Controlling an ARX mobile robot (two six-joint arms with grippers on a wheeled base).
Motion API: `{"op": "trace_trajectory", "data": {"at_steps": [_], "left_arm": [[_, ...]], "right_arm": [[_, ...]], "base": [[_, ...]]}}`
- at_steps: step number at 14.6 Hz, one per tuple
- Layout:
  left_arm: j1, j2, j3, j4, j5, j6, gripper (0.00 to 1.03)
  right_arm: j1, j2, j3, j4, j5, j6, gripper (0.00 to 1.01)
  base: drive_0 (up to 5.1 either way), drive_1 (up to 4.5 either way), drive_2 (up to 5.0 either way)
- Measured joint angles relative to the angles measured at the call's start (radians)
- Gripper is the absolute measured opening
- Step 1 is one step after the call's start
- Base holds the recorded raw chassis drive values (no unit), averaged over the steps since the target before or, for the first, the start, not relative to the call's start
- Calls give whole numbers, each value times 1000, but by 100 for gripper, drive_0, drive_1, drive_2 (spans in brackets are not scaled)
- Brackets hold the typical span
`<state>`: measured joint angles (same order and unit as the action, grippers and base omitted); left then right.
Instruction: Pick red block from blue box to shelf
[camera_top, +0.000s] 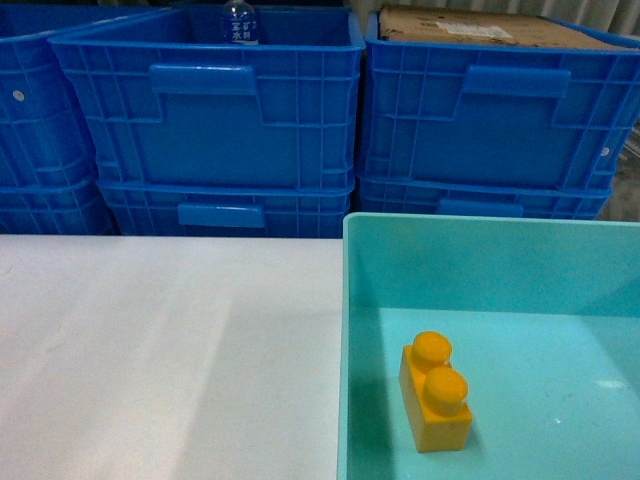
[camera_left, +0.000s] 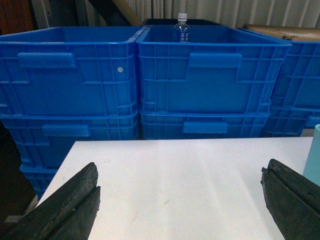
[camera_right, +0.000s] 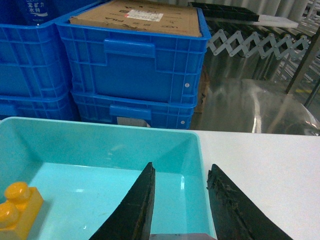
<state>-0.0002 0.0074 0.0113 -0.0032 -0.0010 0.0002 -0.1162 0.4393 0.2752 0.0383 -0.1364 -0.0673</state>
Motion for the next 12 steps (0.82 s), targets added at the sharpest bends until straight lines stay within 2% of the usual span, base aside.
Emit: {"op": "trace_trajectory", "data": {"at_steps": [2, 5, 9, 10, 11, 12], "left_arm": [[0, 0, 0, 0, 0, 0, 98], [0, 0, 0, 0, 0, 0, 98], [0, 0, 0, 0, 0, 0, 98], [0, 0, 0, 0, 0, 0, 98], [0, 0, 0, 0, 1, 0, 98], [0, 0, 0, 0, 0, 0, 98]], "right_arm": [[21, 14, 2, 28, 24, 0, 27], [97, 46, 5, 60, 89, 0, 27], [142, 51, 5, 87, 120, -1, 27], [163, 32, 3, 122, 68, -10, 27], [163, 22, 3, 126, 44, -16, 27], [163, 21, 3, 124, 44, -18, 27]], "base": [[0, 0, 0], [0, 0, 0], [0, 0, 0], [0, 0, 0], [0, 0, 0], [0, 0, 0]]}}
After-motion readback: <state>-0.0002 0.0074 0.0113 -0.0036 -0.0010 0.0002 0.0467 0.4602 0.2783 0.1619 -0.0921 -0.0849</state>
